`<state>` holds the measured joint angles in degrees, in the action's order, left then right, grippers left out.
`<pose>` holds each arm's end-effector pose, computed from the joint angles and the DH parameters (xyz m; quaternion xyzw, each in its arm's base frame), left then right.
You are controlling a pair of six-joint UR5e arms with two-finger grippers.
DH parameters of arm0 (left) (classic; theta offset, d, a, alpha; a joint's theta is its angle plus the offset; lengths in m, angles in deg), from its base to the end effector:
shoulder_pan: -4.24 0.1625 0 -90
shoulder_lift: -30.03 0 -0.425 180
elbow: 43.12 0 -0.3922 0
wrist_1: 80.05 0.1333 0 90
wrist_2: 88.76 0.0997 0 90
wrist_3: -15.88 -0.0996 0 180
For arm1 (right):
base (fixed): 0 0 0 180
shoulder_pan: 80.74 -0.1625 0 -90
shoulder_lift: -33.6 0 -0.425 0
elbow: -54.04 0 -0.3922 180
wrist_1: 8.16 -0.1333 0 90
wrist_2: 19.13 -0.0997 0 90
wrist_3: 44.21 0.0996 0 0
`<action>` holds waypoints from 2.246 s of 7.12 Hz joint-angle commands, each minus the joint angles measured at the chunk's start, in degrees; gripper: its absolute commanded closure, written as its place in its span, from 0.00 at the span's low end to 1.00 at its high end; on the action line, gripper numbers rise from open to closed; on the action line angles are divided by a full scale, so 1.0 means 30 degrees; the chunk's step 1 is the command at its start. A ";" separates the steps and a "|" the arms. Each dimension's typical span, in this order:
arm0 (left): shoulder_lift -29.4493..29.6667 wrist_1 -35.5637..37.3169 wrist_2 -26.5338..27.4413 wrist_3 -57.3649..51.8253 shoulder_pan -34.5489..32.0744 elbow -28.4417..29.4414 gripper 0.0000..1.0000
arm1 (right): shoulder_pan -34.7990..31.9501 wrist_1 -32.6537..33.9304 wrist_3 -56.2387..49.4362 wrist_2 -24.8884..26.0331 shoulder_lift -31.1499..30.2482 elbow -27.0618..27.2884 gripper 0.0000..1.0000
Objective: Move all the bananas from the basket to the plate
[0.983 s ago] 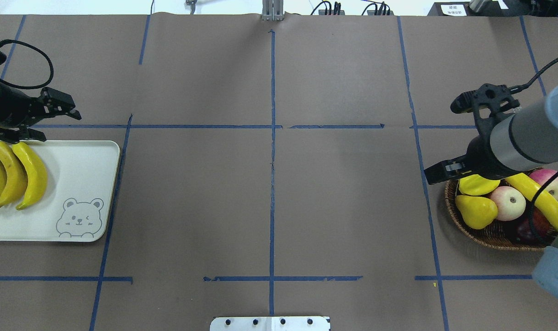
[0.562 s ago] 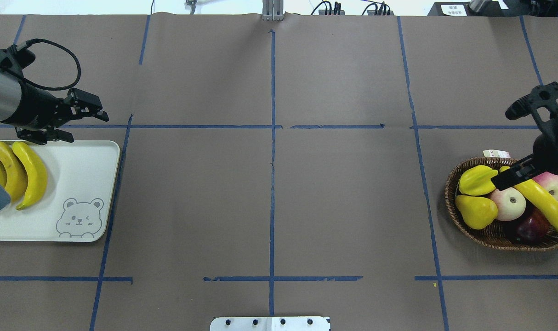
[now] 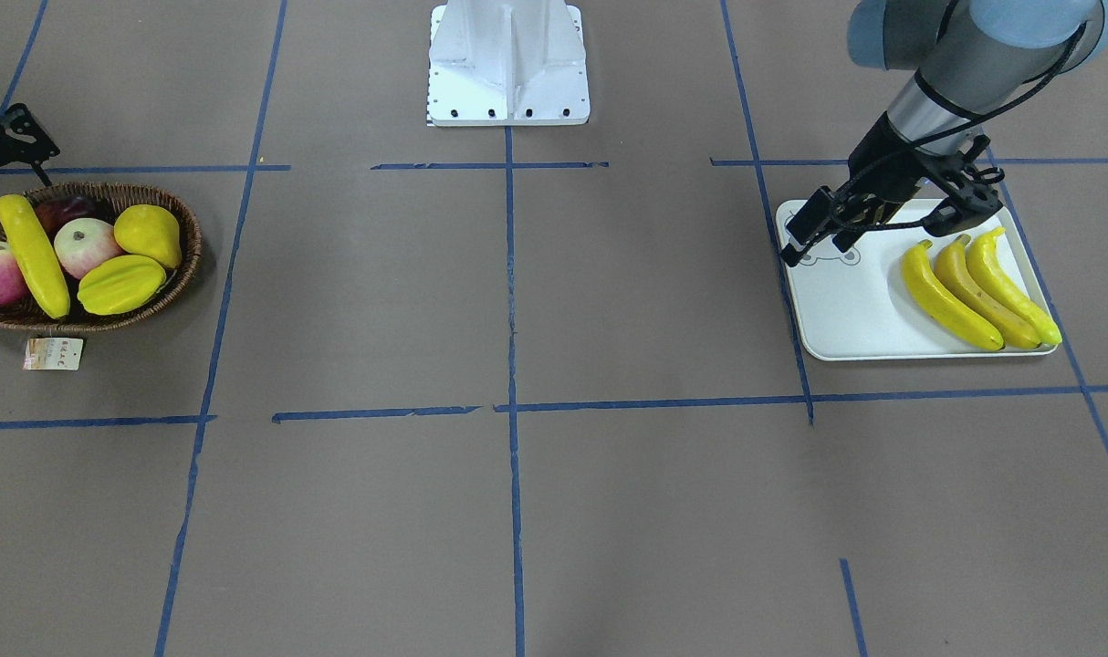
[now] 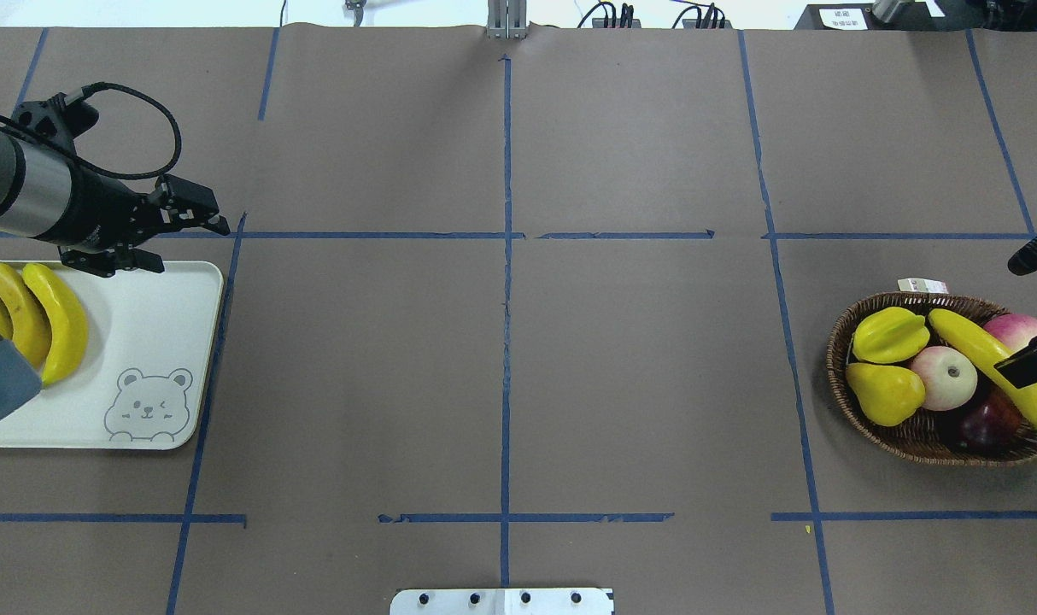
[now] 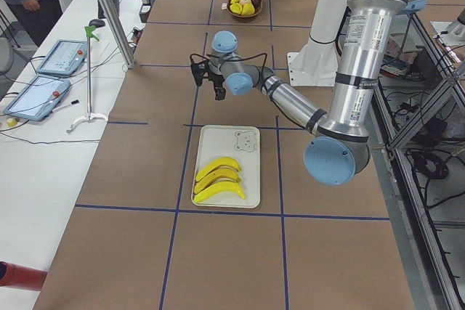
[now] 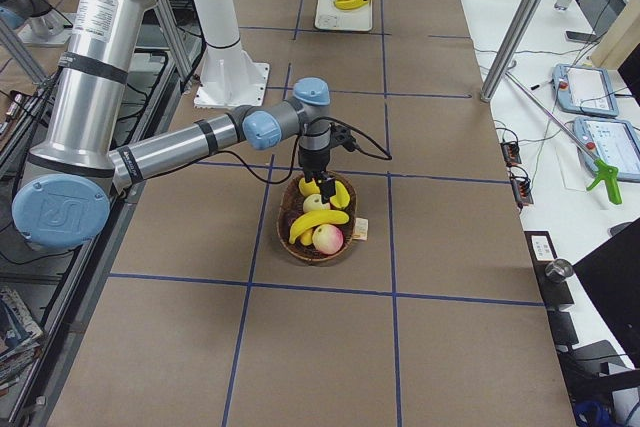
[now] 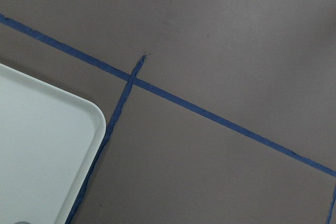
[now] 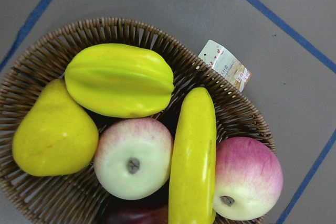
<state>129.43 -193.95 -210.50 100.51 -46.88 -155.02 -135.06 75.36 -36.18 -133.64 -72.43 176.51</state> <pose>0.2703 -0.4641 0.3445 -0.0026 0.5073 -0.2146 0.8346 -0.1504 -0.3671 0.5046 0.1028 -0.2654 -0.2698 0.9199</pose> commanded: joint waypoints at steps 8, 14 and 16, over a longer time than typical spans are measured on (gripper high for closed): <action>0.0001 -0.0001 0.0004 0.0030 0.0165 0.0034 0.00 | 0.1757 -0.0566 0.0164 0.0491 0.0040 -0.2651 0.16; 0.0001 -0.0001 0.0004 0.0001 0.0194 0.0034 0.00 | 0.2109 -0.0418 0.0134 0.1343 -0.0077 -0.2797 0.58; 0.0001 -0.0001 0.0004 0.0030 0.0194 0.0034 0.00 | 0.2080 -0.0448 0.0017 0.1285 -0.0018 -0.2448 0.74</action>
<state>129.43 -193.95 -210.49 100.58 -46.30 -154.92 -128.76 74.05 -35.97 -129.66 -72.55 168.43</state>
